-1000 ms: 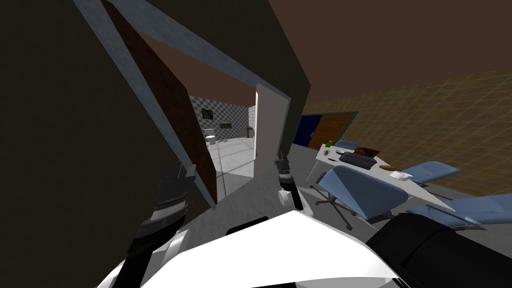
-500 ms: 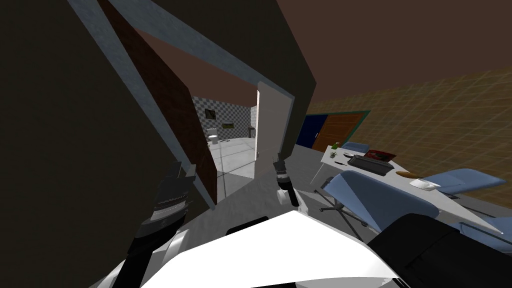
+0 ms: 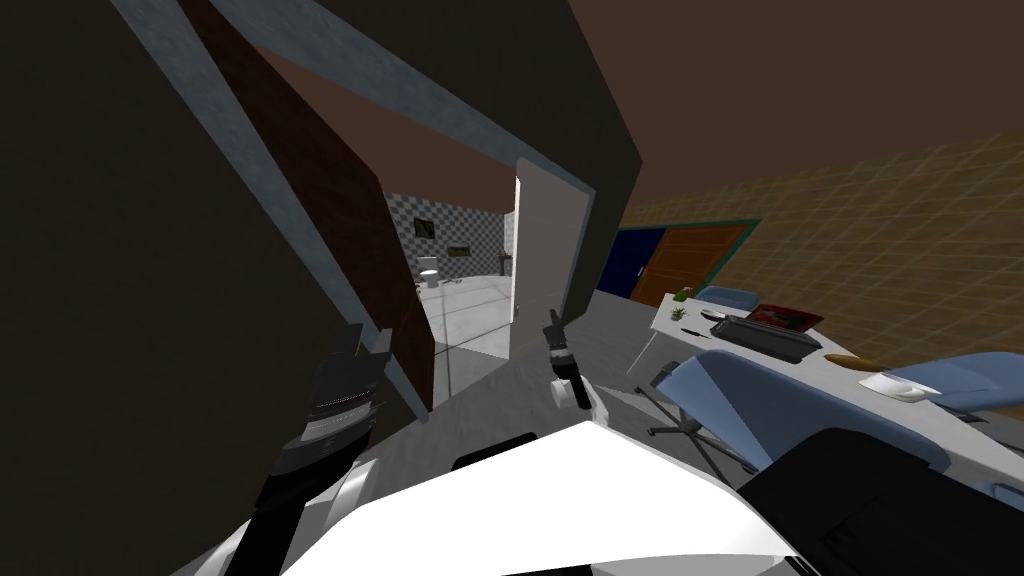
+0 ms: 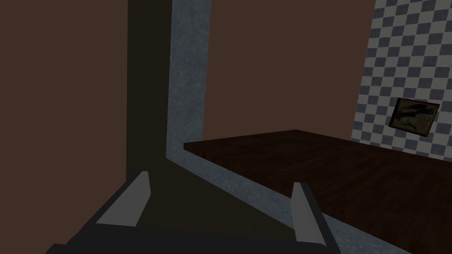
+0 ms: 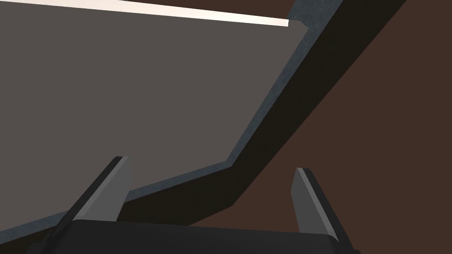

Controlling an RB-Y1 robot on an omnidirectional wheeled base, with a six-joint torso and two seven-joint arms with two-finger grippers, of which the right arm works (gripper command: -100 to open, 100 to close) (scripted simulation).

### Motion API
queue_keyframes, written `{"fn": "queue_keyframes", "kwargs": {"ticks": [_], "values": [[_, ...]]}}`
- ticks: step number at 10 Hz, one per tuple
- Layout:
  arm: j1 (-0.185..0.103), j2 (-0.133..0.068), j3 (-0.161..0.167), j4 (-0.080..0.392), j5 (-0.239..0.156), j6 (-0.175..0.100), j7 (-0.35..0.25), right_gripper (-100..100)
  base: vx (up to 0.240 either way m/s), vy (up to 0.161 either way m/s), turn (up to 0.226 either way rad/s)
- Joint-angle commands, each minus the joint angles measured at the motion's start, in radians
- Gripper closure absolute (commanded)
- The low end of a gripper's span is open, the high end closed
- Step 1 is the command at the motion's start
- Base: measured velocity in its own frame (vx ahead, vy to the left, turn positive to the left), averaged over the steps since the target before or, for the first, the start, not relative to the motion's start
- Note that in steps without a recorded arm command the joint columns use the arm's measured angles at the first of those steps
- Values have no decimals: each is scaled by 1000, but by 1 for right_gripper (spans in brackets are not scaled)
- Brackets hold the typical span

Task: Push the door open

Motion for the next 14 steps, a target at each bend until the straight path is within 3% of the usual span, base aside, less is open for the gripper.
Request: {"fn": "queue_keyframes", "kwargs": {"ticks": [1,5,6,10,14], "values": [[-7,-2,-1,29,0,-4,-2,-100,34,-48,42],[-51,-6,-5,135,5,-18,-9,-100,49,-55,70],[-51,-6,-5,153,5,-18,-9,-100,53,-61,51],[-111,-9,-10,308,12,-36,-19,-100,66,-86,100],[-141,-10,-13,395,15,-46,-24,-100,40,-58,47]]}}
